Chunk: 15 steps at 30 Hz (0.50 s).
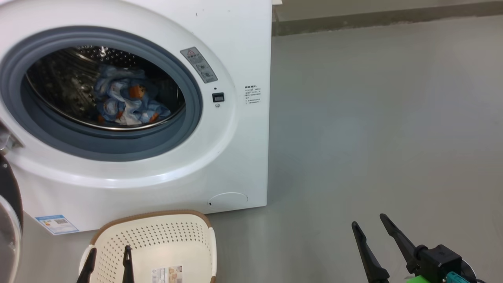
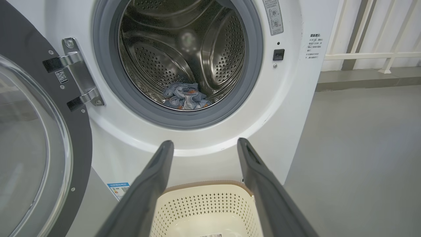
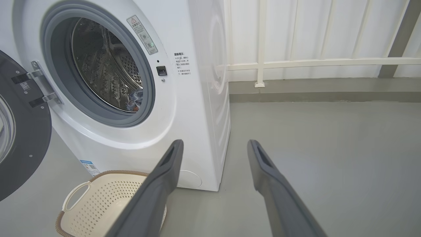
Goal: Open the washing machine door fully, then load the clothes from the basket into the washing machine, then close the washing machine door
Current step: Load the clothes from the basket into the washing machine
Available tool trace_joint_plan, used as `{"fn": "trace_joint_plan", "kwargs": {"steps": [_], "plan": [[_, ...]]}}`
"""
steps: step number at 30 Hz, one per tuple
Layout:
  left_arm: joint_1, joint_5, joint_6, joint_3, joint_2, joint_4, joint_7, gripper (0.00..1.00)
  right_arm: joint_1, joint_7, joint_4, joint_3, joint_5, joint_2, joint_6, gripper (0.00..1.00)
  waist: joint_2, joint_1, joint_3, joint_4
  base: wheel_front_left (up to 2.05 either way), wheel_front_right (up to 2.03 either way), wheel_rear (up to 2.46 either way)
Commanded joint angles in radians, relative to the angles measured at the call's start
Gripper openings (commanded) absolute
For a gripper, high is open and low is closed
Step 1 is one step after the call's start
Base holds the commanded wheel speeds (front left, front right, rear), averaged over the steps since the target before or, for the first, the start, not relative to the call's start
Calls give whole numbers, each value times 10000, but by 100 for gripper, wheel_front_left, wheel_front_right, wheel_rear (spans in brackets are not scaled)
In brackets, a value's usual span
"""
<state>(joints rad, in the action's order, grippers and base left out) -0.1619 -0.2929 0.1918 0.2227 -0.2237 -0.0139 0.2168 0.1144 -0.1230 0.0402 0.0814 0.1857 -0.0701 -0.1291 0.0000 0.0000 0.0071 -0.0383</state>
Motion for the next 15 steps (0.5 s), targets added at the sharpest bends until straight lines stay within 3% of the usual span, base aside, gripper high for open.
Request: {"fn": "trace_joint_plan", "kwargs": {"steps": [1,15], "plan": [[212,69,76,-322,-149,190,12,100,-56,33,366,172,-76,-114,-16,100,0,0,-150,56,0,0,0],[282,129,163,-161,-225,161,-72,100,88,101,566,104,-76,-48,-16,100,0,0,-223,122,0,0,0]]}}
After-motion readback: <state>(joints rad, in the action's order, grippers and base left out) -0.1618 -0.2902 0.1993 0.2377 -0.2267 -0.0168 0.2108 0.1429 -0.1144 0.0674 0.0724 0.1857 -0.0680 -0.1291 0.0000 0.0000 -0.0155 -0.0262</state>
